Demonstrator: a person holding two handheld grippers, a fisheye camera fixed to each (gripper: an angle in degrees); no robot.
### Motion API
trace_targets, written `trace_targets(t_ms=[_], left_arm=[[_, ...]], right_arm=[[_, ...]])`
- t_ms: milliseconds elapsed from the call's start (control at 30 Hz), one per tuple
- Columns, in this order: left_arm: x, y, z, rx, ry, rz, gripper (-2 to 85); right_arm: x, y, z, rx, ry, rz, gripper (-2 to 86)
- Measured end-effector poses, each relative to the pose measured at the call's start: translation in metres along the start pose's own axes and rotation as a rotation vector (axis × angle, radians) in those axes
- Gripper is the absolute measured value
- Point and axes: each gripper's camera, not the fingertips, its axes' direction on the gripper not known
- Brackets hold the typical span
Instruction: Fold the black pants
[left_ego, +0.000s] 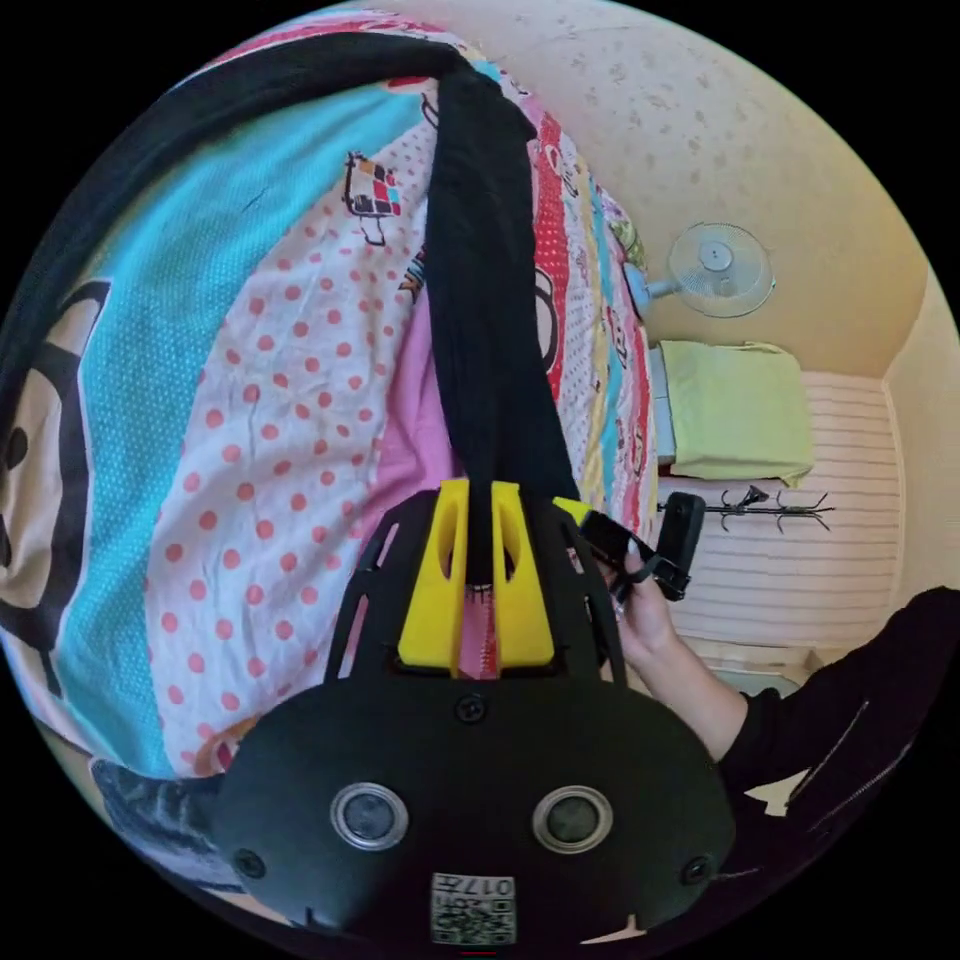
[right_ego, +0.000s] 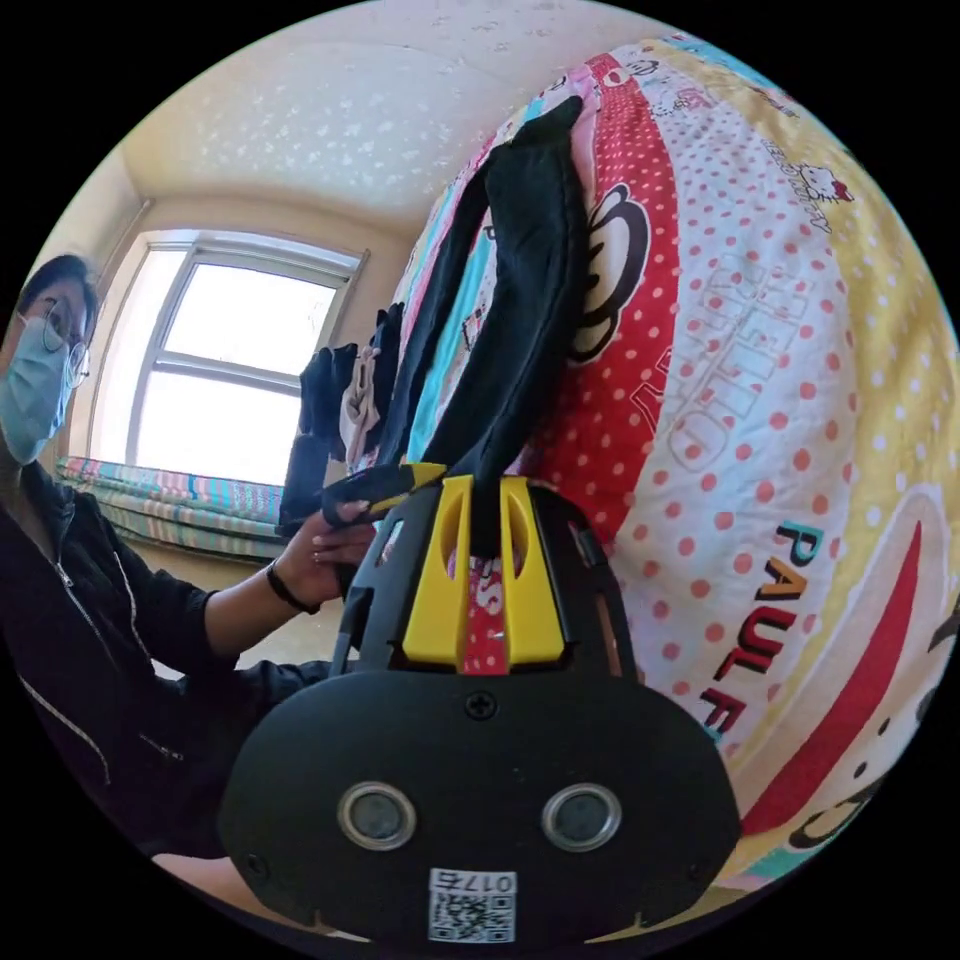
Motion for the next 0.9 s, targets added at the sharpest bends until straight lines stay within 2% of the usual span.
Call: trace_targets(t_ms=[67,133,200,233,267,300,367,400,433,500,533,600,633,700,733,800,900], left_arm=[[0.018,0.005,-0.027,0.023,0.025,0.060,4.8],[0.039,0.023,-0.044,0.009,-0.127,0.122,5.1],[0.036,0.042,-0.034,-0.001,-0.252,0.112,6.0],[0.025,0.054,-0.020,-0.027,-0.300,0.087,6.6],[0.018,0.059,-0.013,-0.055,-0.303,0.055,6.9],[0.006,0.067,-0.011,-0.057,-0.241,-0.007,8.1],[0.003,0.083,-0.028,0.055,-0.133,-0.002,9.7],[0.008,0.093,-0.039,0.124,-0.143,0.037,10.9],[0.022,0.101,-0.046,0.148,-0.230,0.138,12.3],[0.051,0.112,-0.039,0.092,-0.413,0.362,13.5],[0.068,0.116,-0.031,0.016,-0.445,0.476,14.0],[0.094,0.120,-0.023,-0.064,-0.344,0.596,15.3],[0.112,0.124,-0.020,-0.042,-0.306,0.667,15.8],[0.133,0.132,-0.010,0.019,-0.389,0.753,15.7],[0.140,0.134,0.004,0.011,-0.479,0.784,15.3],[0.143,0.137,0.028,-0.027,-0.548,0.817,13.4],[0.141,0.138,0.039,0.051,-0.716,0.716,7.3]], right_arm=[[-0.019,0.003,-0.012,0.035,-0.074,-0.013,4.0],[-0.035,0.007,-0.010,-0.016,-0.093,-0.031,3.7],[-0.042,0.014,0.012,-0.175,0.064,-0.044,3.3],[-0.040,0.016,0.018,-0.193,0.105,-0.036,3.2],[-0.031,0.020,0.022,-0.189,0.124,0.031,3.0],[-0.021,0.020,0.018,-0.158,0.036,0.121,2.8],[-0.015,0.019,0.010,-0.135,-0.099,0.168,2.6],[-0.014,0.019,0.005,-0.135,-0.136,0.189,2.6],[-0.014,0.019,0.002,-0.137,-0.150,0.208,2.5],[-0.017,0.018,-0.008,-0.118,-0.258,0.270,2.5],[-0.019,0.017,-0.010,-0.113,-0.277,0.284,2.5],[-0.031,0.010,-0.014,-0.146,-0.296,0.348,2.6],[-0.036,0.007,-0.015,-0.155,-0.306,0.353,2.7],[-0.059,-0.004,-0.018,-0.151,-0.369,0.349,3.1],[-0.065,-0.006,-0.018,-0.149,-0.377,0.358,3.2],[-0.083,-0.016,-0.014,-0.169,-0.383,0.421,3.7],[-0.110,-0.028,-0.003,-0.258,-0.286,0.377,4.9]])
